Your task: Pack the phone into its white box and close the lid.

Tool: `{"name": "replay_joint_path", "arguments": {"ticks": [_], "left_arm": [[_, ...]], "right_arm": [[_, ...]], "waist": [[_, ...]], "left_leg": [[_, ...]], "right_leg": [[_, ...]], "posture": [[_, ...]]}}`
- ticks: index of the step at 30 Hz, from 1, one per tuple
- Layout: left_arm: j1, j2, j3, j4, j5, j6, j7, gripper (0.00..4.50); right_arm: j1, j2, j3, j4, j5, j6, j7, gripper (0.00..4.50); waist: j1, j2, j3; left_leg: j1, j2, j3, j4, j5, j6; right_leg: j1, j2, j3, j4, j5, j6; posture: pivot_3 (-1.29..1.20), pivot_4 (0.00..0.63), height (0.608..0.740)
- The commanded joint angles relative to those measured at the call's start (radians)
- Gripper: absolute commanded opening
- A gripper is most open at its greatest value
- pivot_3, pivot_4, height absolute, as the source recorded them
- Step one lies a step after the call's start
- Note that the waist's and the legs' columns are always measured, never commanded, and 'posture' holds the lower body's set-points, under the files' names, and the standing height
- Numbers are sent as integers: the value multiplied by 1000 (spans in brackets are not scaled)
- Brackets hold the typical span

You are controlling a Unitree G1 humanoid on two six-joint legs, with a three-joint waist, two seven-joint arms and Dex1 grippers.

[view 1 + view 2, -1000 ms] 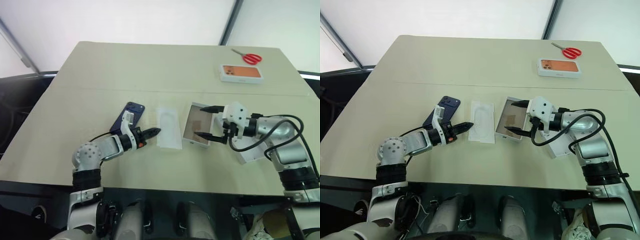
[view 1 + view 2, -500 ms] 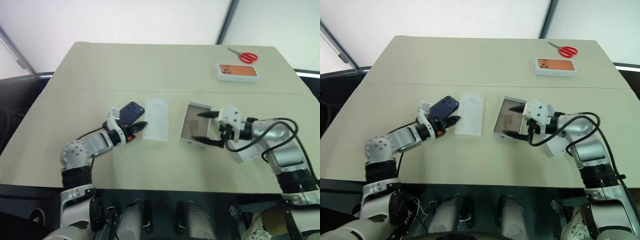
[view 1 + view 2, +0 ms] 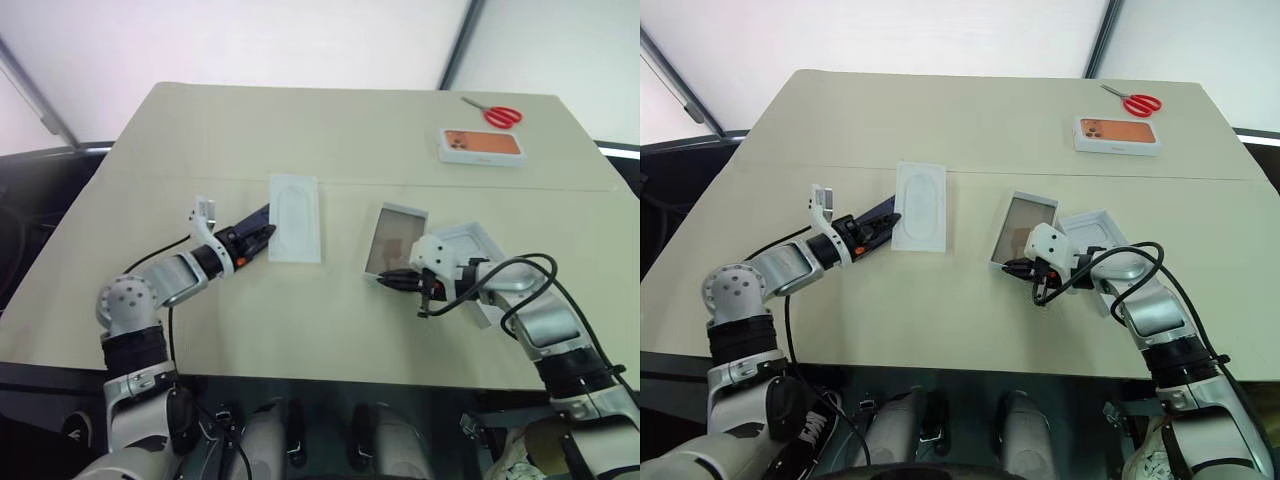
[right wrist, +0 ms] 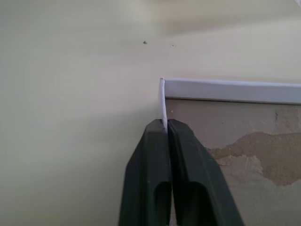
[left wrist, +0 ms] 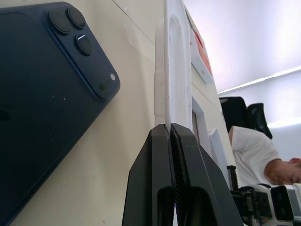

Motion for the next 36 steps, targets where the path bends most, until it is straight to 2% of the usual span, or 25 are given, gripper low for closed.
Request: {"name": "replay_joint_path", "arguments": {"ticks": [1,8,16,18,19,21,22,25,28,30,36], "left_arm": [[-31,2,2,-20,-19,-28,-4,0],[-65,-7,23,0,-81,4,18,0],[-51,-6,19,-20,-130,18,57,0],[-40,-16,13,-25,-133,14,66,0],[-37,-21,12,-25,-140,19,72,0],[-25,-32,1,-40,-152,20,79,0],[-21,-37,-3,-46,-156,18,83,0],[-10,-63,-17,-60,-167,12,104,0],[-16,-86,-37,-64,-177,21,128,0],[-8,-105,-67,-61,-167,30,151,0],[16,-167,-124,-68,-186,70,216,0]], "right_arm": [[-8,33,11,-55,24,-43,17,59],[-41,77,67,-39,-7,-157,65,59],[-68,103,103,-4,7,-168,115,59],[-63,86,96,-27,84,-64,185,595],[-63,82,93,-26,77,-73,186,864],[-73,92,83,16,-39,-217,75,1835],[-77,92,80,24,-50,-223,63,2349],[-91,52,-4,-3,90,-69,119,3860],[-90,-5,-114,7,170,0,122,3860],[-79,-55,-166,50,162,-17,120,3860],[-68,-80,-194,96,145,-57,101,3860]], "waist": [[-2,0,0],[-1,0,0],[-4,0,0],[-2,0,0],[-2,0,0],[-2,0,0],[-2,0,0],[1,0,0],[1,0,0],[6,0,0],[-1,-1,0]], "left_leg": [[0,0,0,0,0,0],[0,0,0,0,0,0],[0,0,0,0,0,0],[0,0,0,0,0,0],[0,0,0,0,0,0],[0,0,0,0,0,0],[0,0,0,0,0,0],[0,0,0,0,0,0],[0,0,0,0,0,0],[0,0,0,0,0,0],[0,0,0,0,0,0]], "right_leg": [[0,0,0,0,0,0],[0,0,0,0,0,0],[0,1,0,0,0,0],[0,1,0,0,0,0],[0,1,0,0,0,0],[0,1,0,0,0,0],[0,1,0,0,0,0],[0,1,0,0,0,0],[0,0,0,0,0,0],[0,0,0,0,0,0],[1,0,0,0,0,0]], "posture": [[0,150,738],[0,150,738],[0,150,738],[0,150,738],[0,150,738],[0,150,738],[0,150,738],[0,150,738],[0,150,738],[0,150,738],[0,150,738]]}}
